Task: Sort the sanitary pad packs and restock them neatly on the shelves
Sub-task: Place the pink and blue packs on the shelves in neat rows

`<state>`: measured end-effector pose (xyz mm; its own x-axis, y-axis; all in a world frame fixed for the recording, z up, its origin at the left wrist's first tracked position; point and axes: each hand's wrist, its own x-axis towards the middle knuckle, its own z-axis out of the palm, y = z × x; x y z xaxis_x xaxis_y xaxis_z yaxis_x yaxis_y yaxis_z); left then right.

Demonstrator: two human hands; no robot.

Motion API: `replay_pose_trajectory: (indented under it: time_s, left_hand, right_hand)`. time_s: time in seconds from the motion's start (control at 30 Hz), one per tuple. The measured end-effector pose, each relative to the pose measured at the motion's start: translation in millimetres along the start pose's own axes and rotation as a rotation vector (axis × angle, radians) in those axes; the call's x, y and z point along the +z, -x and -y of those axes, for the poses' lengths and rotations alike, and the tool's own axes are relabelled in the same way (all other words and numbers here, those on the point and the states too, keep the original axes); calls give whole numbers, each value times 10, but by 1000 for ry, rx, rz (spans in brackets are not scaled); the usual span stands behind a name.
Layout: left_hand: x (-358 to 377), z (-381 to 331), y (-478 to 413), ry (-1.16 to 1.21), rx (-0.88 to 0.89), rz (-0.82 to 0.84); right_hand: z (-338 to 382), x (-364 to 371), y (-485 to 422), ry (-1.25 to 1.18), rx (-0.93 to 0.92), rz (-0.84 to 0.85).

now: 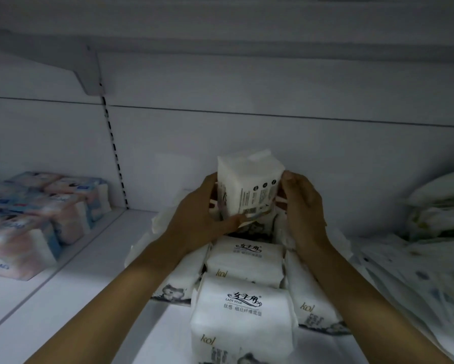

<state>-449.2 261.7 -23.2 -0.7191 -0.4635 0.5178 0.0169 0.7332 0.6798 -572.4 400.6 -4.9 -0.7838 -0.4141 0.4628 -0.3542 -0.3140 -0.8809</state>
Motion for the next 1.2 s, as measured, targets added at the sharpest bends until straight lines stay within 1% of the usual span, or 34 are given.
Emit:
replay_pose_trajectory:
  time_s: [0.07,0.2,0.27,0.33,0.4,0.47,0.57,0.63,0.73,0.77,0.83,0.87,0.93,1.0,1.1,1.13,1.17,1.2]
  left_hand:
    - [-8,23,14,-3,65,-87]
    - [5,23,42,-107,118,-194]
    - [4,-14,48,-140,168,-257]
    - [0,-34,56,-116,199,-283]
    - [-2,-37,65,-64,182,-256]
    - [-13,-53,68,-25,137,-196]
    - [-32,-81,82,7,147,-169]
    - [-42,-110,106,7,144,-222]
    - [-52,-127,115,-5,39,-348]
    - [-56,-126,108,-3,5,-385]
    - [-53,-111,85,-42,-21,-434]
    - [-45,-107,83,-71,14,-440]
    - [-25,-115,95,-176,201,-418]
    - [1,-119,114,-326,414,-349]
    - [32,-124,125,-514,638,-279]
    - [36,-129,128,-541,673,-272]
    - [32,-130,130,-541,671,-267]
    - [27,-120,139,-523,632,-261]
  right_hand:
    - [-4,5,33,23,-54,27]
    - [-22,28,115,46,-131,171]
    - [-38,43,117,47,-121,174]
    - [-17,52,102,19,-57,130]
    - [1,33,77,-67,44,113]
    - [1,8,48,-139,129,121]
    - [-1,24,38,-128,175,160]
    - [0,45,47,-83,171,146]
    - [30,28,55,-22,115,27]
    - [34,24,57,-22,96,20]
    - [23,37,82,21,41,103]
    - [9,50,103,57,14,169]
    - [-11,72,132,69,3,260]
    - [-18,73,114,2,26,253]
    - [-48,64,73,-66,1,177]
    - [-52,66,72,-51,-11,153]
    - [-63,65,69,-17,-29,132]
    - [-71,59,69,18,-48,110]
